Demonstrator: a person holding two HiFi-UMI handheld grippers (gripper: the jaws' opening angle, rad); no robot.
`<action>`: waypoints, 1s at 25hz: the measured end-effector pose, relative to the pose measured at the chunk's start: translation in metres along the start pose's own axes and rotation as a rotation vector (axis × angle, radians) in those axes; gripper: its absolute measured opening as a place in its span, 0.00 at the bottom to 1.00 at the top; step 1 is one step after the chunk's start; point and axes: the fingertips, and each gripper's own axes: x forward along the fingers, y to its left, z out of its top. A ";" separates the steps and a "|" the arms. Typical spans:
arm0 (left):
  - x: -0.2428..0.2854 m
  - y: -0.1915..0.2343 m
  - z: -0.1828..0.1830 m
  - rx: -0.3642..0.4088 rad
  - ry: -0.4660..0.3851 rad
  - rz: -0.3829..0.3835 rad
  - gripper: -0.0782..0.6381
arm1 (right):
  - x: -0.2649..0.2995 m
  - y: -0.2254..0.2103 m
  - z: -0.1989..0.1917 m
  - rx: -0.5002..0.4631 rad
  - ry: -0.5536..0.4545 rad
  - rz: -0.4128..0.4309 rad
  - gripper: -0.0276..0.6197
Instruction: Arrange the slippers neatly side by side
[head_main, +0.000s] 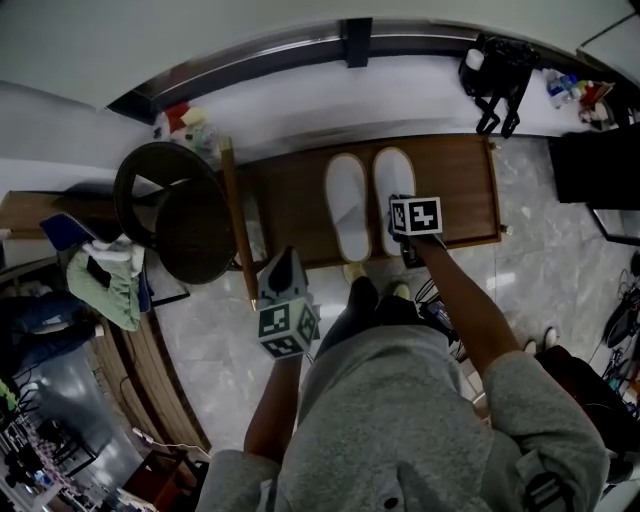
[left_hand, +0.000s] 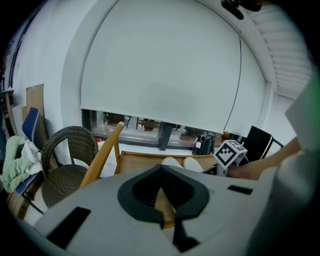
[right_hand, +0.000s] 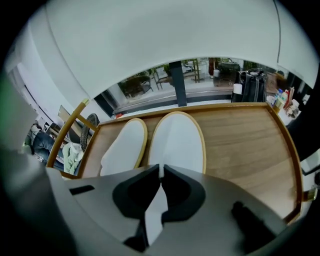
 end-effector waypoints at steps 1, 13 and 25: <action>0.000 0.000 0.000 0.000 0.001 -0.001 0.13 | 0.001 0.001 0.001 -0.004 0.001 0.001 0.09; 0.000 -0.001 0.000 -0.007 0.002 -0.013 0.13 | 0.001 0.014 0.006 -0.042 -0.006 0.070 0.10; -0.019 -0.030 -0.001 0.030 -0.063 -0.068 0.13 | -0.083 0.011 0.022 -0.105 -0.218 0.216 0.23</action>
